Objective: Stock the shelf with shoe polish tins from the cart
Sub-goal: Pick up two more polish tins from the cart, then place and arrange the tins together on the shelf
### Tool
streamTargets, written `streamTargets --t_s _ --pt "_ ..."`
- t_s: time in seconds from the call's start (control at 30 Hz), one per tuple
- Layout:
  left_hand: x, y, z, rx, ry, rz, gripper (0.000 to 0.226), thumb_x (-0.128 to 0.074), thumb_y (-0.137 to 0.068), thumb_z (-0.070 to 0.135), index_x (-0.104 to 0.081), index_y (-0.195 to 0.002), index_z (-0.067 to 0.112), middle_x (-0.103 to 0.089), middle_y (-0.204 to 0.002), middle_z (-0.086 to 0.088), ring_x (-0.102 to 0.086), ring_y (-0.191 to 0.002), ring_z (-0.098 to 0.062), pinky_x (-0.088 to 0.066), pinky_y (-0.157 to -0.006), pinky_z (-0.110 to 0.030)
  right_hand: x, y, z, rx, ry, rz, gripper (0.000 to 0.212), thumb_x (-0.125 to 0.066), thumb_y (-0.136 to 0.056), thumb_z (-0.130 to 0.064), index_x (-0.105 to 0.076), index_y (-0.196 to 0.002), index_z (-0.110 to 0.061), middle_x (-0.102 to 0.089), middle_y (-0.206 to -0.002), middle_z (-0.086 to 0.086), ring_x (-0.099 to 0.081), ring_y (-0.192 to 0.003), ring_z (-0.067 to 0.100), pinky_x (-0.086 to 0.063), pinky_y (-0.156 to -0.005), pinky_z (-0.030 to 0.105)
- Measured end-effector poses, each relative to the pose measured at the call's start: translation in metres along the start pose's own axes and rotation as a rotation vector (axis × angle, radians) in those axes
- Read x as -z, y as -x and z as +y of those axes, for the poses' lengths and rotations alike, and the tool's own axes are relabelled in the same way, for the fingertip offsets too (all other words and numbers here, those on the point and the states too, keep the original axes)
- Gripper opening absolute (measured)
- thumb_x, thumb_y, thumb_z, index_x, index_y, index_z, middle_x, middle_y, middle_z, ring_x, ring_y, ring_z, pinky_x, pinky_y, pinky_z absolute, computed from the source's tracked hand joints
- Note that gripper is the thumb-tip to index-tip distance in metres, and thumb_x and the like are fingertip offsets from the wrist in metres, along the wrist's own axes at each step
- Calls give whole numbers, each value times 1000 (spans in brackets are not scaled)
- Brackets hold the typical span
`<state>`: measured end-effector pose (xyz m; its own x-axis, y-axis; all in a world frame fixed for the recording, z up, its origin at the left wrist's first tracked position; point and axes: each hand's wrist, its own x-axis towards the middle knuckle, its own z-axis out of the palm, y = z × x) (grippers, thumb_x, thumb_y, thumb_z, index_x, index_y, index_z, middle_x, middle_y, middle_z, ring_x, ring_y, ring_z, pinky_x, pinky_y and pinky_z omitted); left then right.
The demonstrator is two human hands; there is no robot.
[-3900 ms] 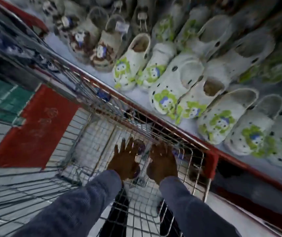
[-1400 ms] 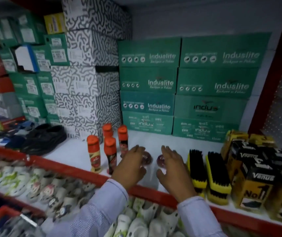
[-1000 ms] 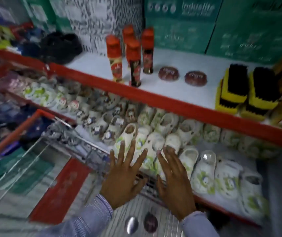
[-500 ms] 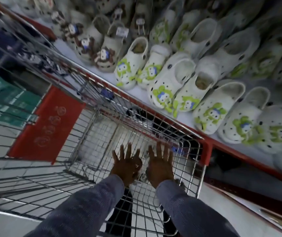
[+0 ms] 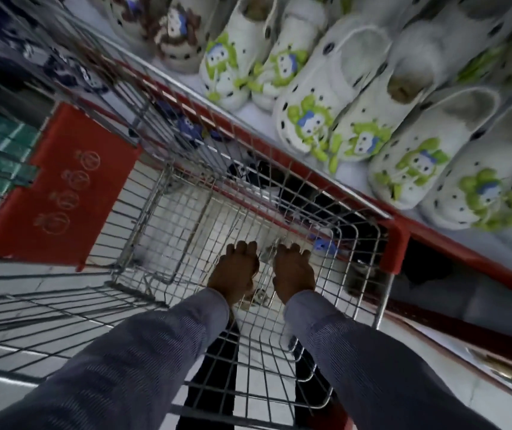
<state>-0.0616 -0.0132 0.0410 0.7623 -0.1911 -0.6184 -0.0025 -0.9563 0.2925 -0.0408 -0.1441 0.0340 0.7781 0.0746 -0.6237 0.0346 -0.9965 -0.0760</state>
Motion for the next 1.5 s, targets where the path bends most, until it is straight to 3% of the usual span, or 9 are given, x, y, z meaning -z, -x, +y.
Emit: streamTargets --t_s 0.17,0.27,0.4,0.5,0.73,1.0,1.13,1.3,1.5 --pt "100 55 6 9 183 182 48 -64 -57 28 -54 -102 13 -51 -116 -8 -48 -111 -33 -48 -90 -45 131 54 -7 142 -263 97 32 -78 -65 -27 -66 -92 -16 -61 -110 7 -61 -102 34 -55 -80 39" --pt "169 95 12 -104 215 369 38 -56 -53 31 -61 -87 16 -60 -98 -3 -49 -104 -26 -45 -91 -37 216 98 -6 185 -445 218 50 -83 -58 -28 -64 -103 -15 -67 -106 8 -64 -101 30 -55 -82 37" --pt "284 152 38 -157 215 640 60 -68 -51 38 -60 -107 17 -60 -102 -2 -50 -101 -19 -36 -74 -25 324 149 -8 267 -515 388 63 -85 -52 -33 -68 -111 -17 -63 -114 10 -62 -105 28 -53 -86 35" --pt "358 183 65 -173 202 708 73 -82 -51 32 -56 -118 23 -57 -108 -3 -54 -99 -21 -43 -77 -25 394 186 -8 305 -520 505 75 -89 -54 -37 -63 -122 -20 -63 -121 6 -62 -108 24 -54 -92 38" --pt "480 210 127 -336 279 934 68 -88 -53 24 -62 -116 27 -72 -102 9 -67 -90 -6 -55 -80 -21 503 233 11 325 -590 783 65 -86 -59 -28 -64 -119 -17 -71 -114 5 -67 -103 22 -55 -88 37" --pt "544 146 188 -324 269 880 52 -86 -56 24 -67 -104 16 -73 -101 -2 -70 -95 -18 -49 -77 -20 550 178 43 162 -618 888 42 -79 -44 -41 -64 -76 -18 -70 -84 3 -70 -81 25 -59 -69 36" --pt "547 117 204 -319 256 826 51 -82 -65 18 -58 -110 10 -68 -100 -3 -66 -93 -19 -39 -65 -13 553 140 51 129 -627 876 42 -72 -53 -41 -57 -87 -21 -65 -96 3 -69 -89 28 -58 -74 34" --pt "550 92 202 -305 228 776 56 -76 -71 29 -47 -116 13 -60 -97 -4 -64 -103 -30 -39 -75 -21 552 138 53 121 -613 797 62 -74 -62 -32 -54 -121 -26 -64 -120 8 -65 -110 30 -54 -91 34" --pt "578 78 206 -377 110 817 28 -73 -77 24 -68 -101 10 -72 -106 -10 -66 -103 -30 -53 -86 -33 579 128 64 126 -548 927 18 -67 -75 -21 -70 -90 -11 -73 -98 11 -68 -96 33 -56 -78 35"
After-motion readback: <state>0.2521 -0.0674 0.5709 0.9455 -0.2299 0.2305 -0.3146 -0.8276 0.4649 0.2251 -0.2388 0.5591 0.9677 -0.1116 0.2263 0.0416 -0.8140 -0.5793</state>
